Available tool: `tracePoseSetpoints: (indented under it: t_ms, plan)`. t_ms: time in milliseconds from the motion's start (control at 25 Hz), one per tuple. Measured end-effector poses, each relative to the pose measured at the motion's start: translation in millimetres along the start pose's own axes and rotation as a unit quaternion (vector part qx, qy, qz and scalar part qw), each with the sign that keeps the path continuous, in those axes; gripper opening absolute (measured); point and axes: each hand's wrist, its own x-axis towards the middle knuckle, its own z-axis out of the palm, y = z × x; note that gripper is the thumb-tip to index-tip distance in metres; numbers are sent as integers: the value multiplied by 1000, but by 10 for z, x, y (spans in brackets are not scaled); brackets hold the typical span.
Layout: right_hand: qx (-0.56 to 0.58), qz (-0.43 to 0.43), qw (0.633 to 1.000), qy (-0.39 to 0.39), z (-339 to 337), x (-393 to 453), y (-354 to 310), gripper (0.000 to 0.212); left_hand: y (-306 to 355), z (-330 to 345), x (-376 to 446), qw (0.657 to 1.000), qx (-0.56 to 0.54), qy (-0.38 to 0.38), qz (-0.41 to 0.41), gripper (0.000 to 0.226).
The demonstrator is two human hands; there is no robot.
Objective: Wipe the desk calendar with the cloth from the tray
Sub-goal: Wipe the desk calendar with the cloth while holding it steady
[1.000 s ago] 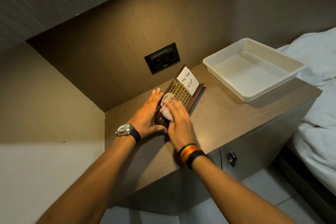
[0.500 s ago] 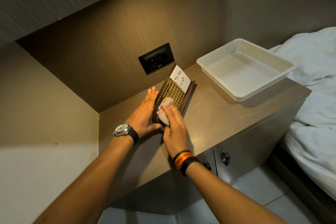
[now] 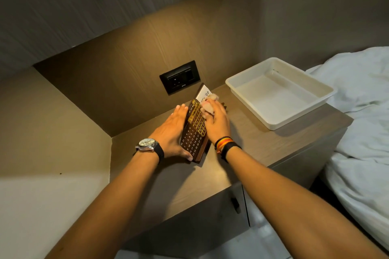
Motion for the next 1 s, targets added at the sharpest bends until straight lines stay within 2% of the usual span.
tracePoseSetpoints:
  t_ms: [120, 240, 320, 440, 600, 720, 800, 920, 1000]
  plan:
    - [-11, 4, 1000, -26, 178, -314, 85, 61, -12, 56, -10, 1000, -23, -2, -9, 161]
    - [-62, -60, 995, -47, 271, -794, 162, 72, -41, 61, -4, 999, -32, -6, -4, 162]
    - [-61, -67, 995, -43, 248, -770, 152, 69, -21, 60, -18, 999, -38, -6, -2, 162]
    - [-12, -3, 1000, -18, 240, -668, 49, 59, -1, 38, -4, 999, -31, -5, 4, 162]
    - [-49, -65, 995, -65, 207, -953, 83, 69, 7, 47, -42, 999, -51, -10, -11, 162]
    - [-38, -29, 999, -24, 146, -422, -41, 61, -8, 69, -25, 998, -58, -11, -21, 162]
    - [-79, -23, 996, -31, 138, -108, -208, 55, 12, 80, -37, 997, -68, -8, -24, 160]
    - [-160, -115, 977, -85, 203, -251, -179, 54, -1, 103, -59, 995, -98, 7, -33, 160]
    - [-171, -157, 967, -109, 142, -357, -106, 53, 6, 122, -75, 993, -110, 14, -37, 160]
